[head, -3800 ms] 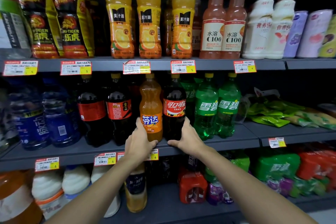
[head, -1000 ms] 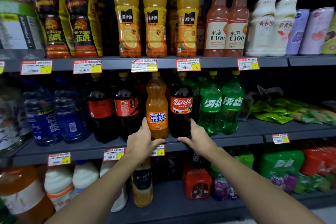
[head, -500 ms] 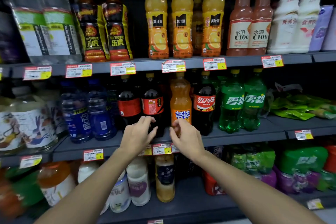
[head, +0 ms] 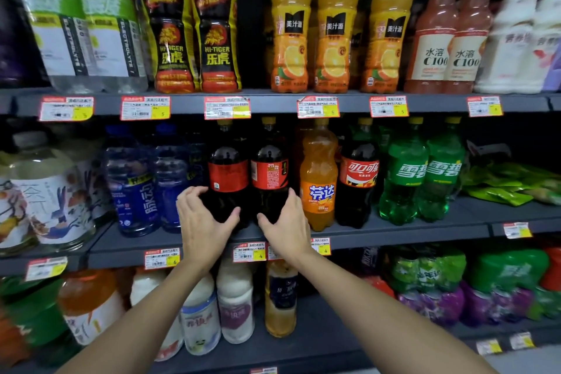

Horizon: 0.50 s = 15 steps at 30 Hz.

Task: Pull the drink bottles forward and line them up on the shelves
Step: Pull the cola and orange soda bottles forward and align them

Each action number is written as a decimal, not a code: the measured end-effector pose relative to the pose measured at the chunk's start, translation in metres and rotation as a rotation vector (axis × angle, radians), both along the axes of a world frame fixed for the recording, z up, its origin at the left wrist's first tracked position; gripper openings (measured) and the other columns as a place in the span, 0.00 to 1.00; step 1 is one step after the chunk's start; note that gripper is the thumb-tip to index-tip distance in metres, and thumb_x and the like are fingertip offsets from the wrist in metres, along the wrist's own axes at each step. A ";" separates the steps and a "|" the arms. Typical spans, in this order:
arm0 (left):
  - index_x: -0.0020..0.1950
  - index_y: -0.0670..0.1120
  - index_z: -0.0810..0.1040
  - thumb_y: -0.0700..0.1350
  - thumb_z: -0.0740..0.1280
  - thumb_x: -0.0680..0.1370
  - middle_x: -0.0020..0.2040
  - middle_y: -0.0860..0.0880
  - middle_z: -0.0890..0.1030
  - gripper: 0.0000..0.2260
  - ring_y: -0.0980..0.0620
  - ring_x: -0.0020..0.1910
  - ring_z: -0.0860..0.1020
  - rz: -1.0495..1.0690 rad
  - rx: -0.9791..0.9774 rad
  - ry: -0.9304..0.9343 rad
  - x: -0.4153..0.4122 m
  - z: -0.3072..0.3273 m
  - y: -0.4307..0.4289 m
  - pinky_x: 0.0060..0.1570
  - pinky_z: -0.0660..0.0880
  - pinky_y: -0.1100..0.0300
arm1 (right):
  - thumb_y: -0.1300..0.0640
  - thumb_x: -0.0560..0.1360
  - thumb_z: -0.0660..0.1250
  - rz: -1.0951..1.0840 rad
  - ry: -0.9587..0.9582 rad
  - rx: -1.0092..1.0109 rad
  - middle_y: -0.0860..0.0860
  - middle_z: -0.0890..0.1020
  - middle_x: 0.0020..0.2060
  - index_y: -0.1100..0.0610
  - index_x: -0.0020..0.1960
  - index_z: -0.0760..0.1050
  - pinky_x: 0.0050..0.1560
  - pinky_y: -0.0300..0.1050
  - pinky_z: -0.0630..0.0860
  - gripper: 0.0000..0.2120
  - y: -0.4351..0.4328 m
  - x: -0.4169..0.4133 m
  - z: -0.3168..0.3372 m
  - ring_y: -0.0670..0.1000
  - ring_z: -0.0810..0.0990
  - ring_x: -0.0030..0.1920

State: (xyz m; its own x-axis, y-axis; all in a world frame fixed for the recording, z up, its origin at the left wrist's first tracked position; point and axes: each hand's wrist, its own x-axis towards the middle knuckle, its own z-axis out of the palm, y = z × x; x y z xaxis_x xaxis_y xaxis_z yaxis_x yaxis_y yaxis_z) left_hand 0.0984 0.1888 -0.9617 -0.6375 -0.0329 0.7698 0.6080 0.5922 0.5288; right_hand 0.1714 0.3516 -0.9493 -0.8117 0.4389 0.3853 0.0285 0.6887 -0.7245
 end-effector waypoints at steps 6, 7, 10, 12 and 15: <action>0.74 0.48 0.60 0.63 0.77 0.67 0.68 0.48 0.68 0.43 0.50 0.68 0.68 -0.169 0.052 -0.317 -0.009 -0.009 0.001 0.67 0.68 0.52 | 0.38 0.72 0.74 -0.030 -0.104 -0.012 0.52 0.74 0.70 0.56 0.78 0.57 0.66 0.54 0.74 0.44 0.002 -0.010 0.002 0.56 0.75 0.68; 0.73 0.48 0.63 0.62 0.77 0.67 0.67 0.49 0.71 0.41 0.50 0.67 0.70 -0.190 0.036 -0.316 -0.010 -0.008 0.002 0.67 0.70 0.49 | 0.39 0.72 0.74 -0.021 -0.116 0.005 0.52 0.74 0.70 0.56 0.77 0.58 0.66 0.55 0.75 0.43 0.003 -0.010 0.001 0.56 0.75 0.68; 0.68 0.49 0.67 0.58 0.78 0.67 0.62 0.50 0.75 0.36 0.48 0.64 0.73 -0.215 0.002 -0.294 -0.011 -0.008 0.005 0.62 0.73 0.45 | 0.41 0.73 0.74 -0.007 -0.136 0.034 0.53 0.73 0.70 0.57 0.77 0.58 0.65 0.55 0.75 0.42 0.004 -0.013 -0.001 0.56 0.75 0.68; 0.70 0.50 0.65 0.56 0.80 0.66 0.62 0.50 0.75 0.38 0.48 0.63 0.74 -0.224 -0.011 -0.307 -0.009 -0.008 0.003 0.60 0.74 0.51 | 0.42 0.73 0.75 0.006 -0.130 0.027 0.53 0.73 0.70 0.57 0.76 0.59 0.65 0.54 0.76 0.42 0.005 -0.014 -0.001 0.56 0.74 0.68; 0.72 0.49 0.61 0.54 0.81 0.66 0.64 0.49 0.76 0.42 0.48 0.63 0.76 -0.229 -0.034 -0.346 -0.008 -0.007 0.000 0.56 0.72 0.56 | 0.43 0.71 0.77 0.020 -0.109 0.013 0.53 0.73 0.69 0.57 0.76 0.60 0.66 0.53 0.75 0.43 0.006 -0.015 -0.002 0.56 0.74 0.69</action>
State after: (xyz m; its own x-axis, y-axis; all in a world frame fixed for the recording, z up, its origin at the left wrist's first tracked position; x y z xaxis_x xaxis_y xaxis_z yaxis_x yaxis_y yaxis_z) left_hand 0.0901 0.1890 -0.9686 -0.8465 0.1612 0.5074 0.5160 0.4830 0.7074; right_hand 0.1565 0.3580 -0.9513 -0.8577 0.4178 0.2998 0.0927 0.6991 -0.7090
